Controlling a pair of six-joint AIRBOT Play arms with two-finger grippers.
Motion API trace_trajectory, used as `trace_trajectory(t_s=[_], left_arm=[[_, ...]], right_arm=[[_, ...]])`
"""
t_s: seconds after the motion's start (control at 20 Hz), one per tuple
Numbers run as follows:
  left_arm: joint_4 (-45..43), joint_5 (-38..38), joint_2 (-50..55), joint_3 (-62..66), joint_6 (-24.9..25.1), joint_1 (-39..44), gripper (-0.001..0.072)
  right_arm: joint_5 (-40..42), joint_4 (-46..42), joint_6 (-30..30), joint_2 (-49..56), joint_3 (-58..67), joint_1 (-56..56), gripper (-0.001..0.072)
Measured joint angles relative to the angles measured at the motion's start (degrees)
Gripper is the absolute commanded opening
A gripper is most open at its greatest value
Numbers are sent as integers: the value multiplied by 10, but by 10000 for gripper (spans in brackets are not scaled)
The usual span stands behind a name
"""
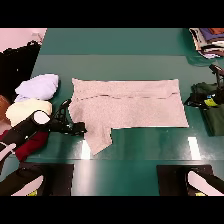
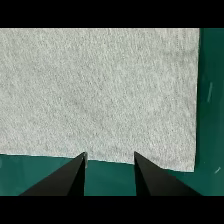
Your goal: Fold the shirts.
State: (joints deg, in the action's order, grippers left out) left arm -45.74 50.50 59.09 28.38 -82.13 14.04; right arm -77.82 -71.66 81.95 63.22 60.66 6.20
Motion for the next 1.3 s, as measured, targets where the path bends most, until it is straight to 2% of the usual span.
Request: trace_trajectory(t_s=[0.1, 0.15, 0.2, 0.25, 0.4, 0.45, 0.5, 0.9, 1.05, 1.1, 1.2, 1.3], left_arm=[[2, 2, 0, 13, 0, 2, 30], [4, 5, 0, 21, 0, 3, 29], [4, 8, 0, 28, 1, 3, 30], [6, 10, 0, 35, 3, 4, 30], [7, 12, -1, 47, 8, 4, 29], [7, 12, -1, 49, 9, 5, 30], [7, 11, -1, 50, 10, 5, 30], [8, -5, 0, 54, 11, 5, 30], [8, -15, -1, 54, 11, 5, 21], [8, -16, 0, 54, 12, 5, 20], [7, -14, -1, 54, 12, 5, 20], [-4, 7, -2, 57, 14, 5, 19]], right_arm=[[-17, 0, 0, 0, -5, 30, 337], [-23, 0, 0, 0, -12, 49, 364], [-29, 0, 0, -1, -26, 72, 460], [-32, 0, 0, -1, -44, 95, 503], [-23, 6, 0, -1, -123, 162, 483], [-11, 15, -5, -1, -148, 181, 416], [3, 28, -12, -1, -174, 199, 405], [112, 138, -41, 2, -268, 246, 403], [130, 172, -51, 23, -273, 246, 261], [136, 179, -58, 33, -275, 241, 99], [142, 189, -70, 50, -276, 227, 14], [145, 190, -78, 52, -276, 213, 14]])
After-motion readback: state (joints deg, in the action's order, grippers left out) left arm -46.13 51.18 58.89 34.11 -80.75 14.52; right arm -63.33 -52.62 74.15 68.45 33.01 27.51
